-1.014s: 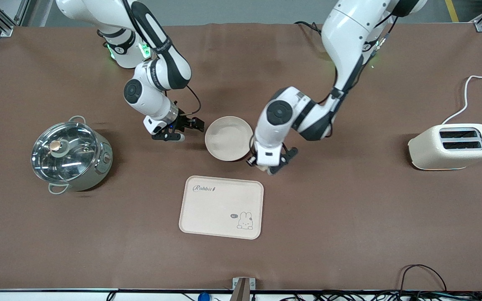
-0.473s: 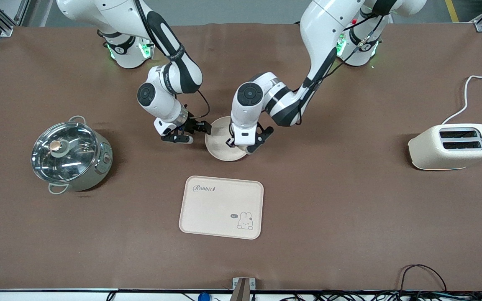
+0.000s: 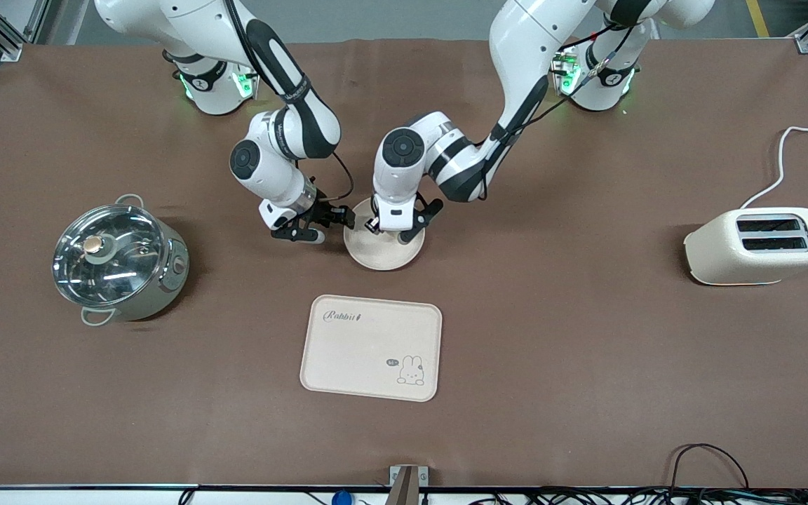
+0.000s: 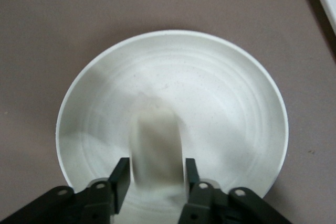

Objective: Place bun in plate and plate on tray

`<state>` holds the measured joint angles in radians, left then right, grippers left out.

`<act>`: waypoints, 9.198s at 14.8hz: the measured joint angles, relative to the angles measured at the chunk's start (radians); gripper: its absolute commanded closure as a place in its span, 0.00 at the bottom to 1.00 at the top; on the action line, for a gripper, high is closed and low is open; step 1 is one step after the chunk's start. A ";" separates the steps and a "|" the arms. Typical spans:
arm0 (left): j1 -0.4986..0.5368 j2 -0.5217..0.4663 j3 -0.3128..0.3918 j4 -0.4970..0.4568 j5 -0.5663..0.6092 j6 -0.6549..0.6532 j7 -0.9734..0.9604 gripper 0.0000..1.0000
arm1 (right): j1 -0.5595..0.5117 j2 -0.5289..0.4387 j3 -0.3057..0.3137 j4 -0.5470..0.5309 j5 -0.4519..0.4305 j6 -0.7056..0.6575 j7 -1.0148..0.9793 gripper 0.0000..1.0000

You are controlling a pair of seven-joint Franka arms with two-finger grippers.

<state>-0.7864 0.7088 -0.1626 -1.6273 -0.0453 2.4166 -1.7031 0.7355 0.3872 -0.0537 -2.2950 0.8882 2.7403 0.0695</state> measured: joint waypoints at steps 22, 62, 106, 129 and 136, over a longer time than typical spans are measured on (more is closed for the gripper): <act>0.624 -0.416 0.025 0.183 0.082 -0.599 0.950 0.00 | 0.012 0.016 0.002 0.031 0.044 -0.006 0.000 0.82; 0.769 -0.754 0.022 0.075 0.078 -0.910 1.583 0.00 | -0.247 0.418 -0.029 0.737 -0.079 -0.232 0.076 1.00; 0.770 -0.759 0.022 0.079 0.078 -0.941 1.583 0.00 | -0.328 -0.187 -0.493 0.839 -0.695 -1.083 -0.238 0.00; 0.770 -0.759 0.022 0.088 0.078 -0.941 1.637 0.00 | -0.721 -0.413 -0.066 0.836 -0.879 -1.285 -0.215 0.00; 0.770 -0.759 0.021 0.109 0.078 -0.941 1.673 0.00 | -0.713 -0.413 -0.088 0.836 -0.889 -1.285 -0.209 0.00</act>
<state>-0.0165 -0.0504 -0.1413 -1.5187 0.0322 1.4753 -0.0297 0.0224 -0.0256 -0.1420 -1.4591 -0.0008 1.4556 -0.1397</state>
